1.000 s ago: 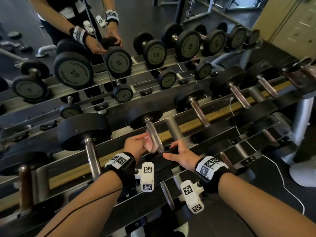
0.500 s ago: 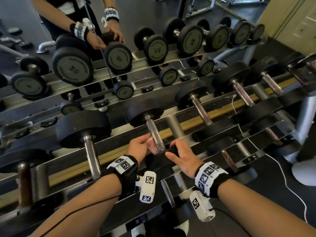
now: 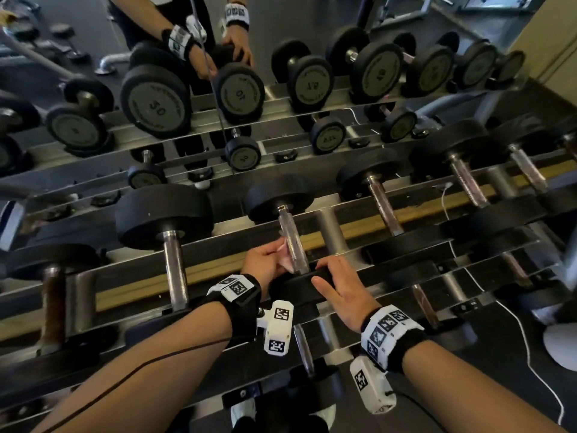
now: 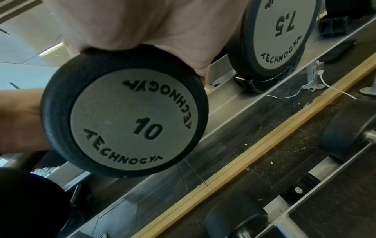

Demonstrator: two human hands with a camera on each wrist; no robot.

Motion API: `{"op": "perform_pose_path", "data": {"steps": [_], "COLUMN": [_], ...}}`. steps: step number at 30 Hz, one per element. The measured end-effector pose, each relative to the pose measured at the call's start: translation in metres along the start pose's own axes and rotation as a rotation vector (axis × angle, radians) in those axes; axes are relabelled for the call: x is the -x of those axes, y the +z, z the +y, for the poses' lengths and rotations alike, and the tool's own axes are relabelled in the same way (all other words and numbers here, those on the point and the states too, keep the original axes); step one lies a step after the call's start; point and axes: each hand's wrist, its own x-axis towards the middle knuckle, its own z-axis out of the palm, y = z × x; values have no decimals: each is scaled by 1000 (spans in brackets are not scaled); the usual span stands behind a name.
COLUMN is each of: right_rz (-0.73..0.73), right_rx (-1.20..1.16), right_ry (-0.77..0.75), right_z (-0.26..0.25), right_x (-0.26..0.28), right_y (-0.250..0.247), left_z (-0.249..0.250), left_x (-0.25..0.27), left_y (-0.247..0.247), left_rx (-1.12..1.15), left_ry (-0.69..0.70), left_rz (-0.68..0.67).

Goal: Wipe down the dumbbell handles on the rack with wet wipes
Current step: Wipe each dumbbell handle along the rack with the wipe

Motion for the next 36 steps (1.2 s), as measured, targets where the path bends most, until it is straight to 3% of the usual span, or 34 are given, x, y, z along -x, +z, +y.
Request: {"op": "perform_pose_path", "data": {"steps": [3,6,10,13,21,26,32,36], "right_rz": [-11,-17,-16,-10,-24,-21,-14,-13], "right_rx": [-6,-11,-10,-12,-25,-51,-35,-52], "right_ry": [-4,-9,-16,-21,-6,-9,-20,-27], "right_z": [-1,0,2,3,6,5,7,6], "right_x": [0,0,-1,-4,-4,-3,-4,-4], "right_y": [-1,-1,0,0,-1,0,0,1], "left_z": [-1,5,19,28,0,20,0,16], "left_x": [7,10,-2,-13,-3,-17,-5,-12], "left_y": [-6,-10,-3,6,1,3,0,4], "left_rx": [-50,-57,103,192,-12,70,83,121], "left_ry": [-16,-24,-13,-4,-52,18,-21,4], "left_rz": [-54,-23,81,79,-23,41,31,55]}}
